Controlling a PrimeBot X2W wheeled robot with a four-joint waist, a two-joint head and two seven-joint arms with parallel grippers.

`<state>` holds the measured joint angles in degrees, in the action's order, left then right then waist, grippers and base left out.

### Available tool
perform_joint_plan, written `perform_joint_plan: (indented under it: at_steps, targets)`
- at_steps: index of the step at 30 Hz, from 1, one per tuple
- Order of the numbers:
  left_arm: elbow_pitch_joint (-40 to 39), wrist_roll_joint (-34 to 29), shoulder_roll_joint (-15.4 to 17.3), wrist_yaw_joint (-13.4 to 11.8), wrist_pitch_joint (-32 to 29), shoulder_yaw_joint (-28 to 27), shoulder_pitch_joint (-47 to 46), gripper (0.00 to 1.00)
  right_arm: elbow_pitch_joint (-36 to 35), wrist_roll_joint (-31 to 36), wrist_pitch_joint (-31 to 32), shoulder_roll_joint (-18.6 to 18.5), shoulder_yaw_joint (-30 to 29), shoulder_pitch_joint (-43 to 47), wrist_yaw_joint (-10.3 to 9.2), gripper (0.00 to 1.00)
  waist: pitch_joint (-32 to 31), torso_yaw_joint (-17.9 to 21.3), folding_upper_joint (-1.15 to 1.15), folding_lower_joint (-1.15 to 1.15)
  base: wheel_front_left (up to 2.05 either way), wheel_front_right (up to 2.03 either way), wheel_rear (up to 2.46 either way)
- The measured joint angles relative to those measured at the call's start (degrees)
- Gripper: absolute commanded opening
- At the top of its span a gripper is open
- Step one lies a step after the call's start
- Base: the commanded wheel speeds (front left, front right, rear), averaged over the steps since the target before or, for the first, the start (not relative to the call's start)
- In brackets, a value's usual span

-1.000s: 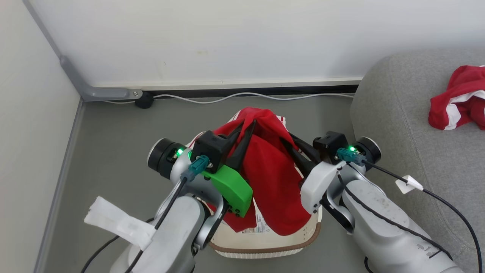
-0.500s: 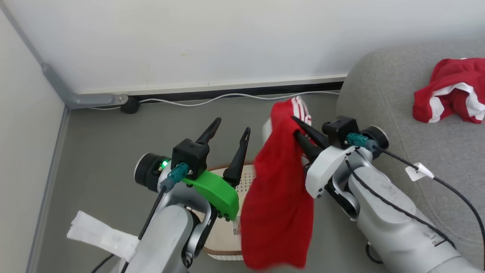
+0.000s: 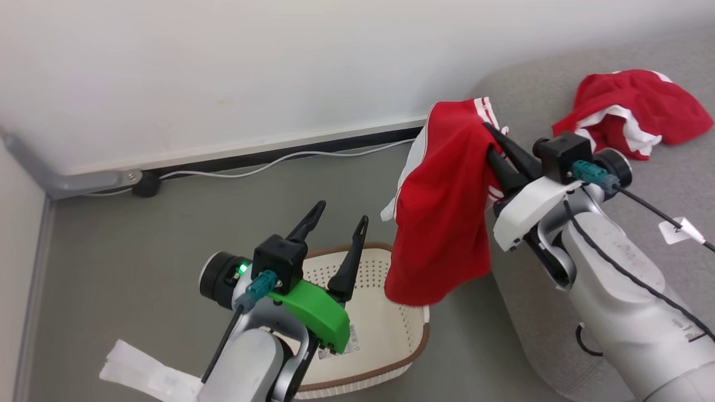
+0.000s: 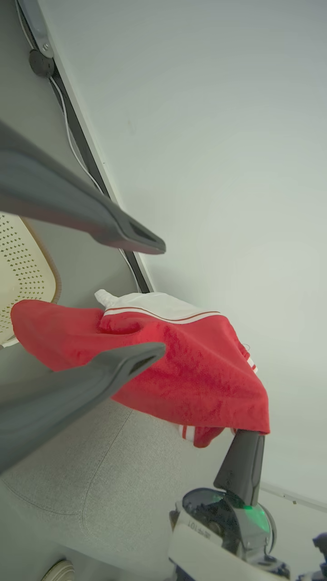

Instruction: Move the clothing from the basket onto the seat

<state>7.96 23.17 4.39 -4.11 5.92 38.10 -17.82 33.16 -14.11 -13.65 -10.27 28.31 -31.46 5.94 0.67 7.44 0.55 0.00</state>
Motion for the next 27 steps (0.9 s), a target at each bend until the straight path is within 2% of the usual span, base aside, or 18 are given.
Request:
perform_joint_plan:
  at_steps: [21,27]
  targets:
    - [-1.3,0.0,-0.2,0.1,0.8,2.6,2.9,1.00,-5.8,-0.6,1.2,-5.7,-2.1,-0.9,0.01,0.00,-0.9,14.4,0.00,0.00,0.00,0.00,0.00]
    - [-1.3,0.0,-0.5,0.4,0.6,4.4,2.9,1.00,-6.9,-2.8,1.9,-8.2,-4.5,-0.8,0.02,0.00,0.1,16.8,0.00,0.00,0.00,0.00,0.00]
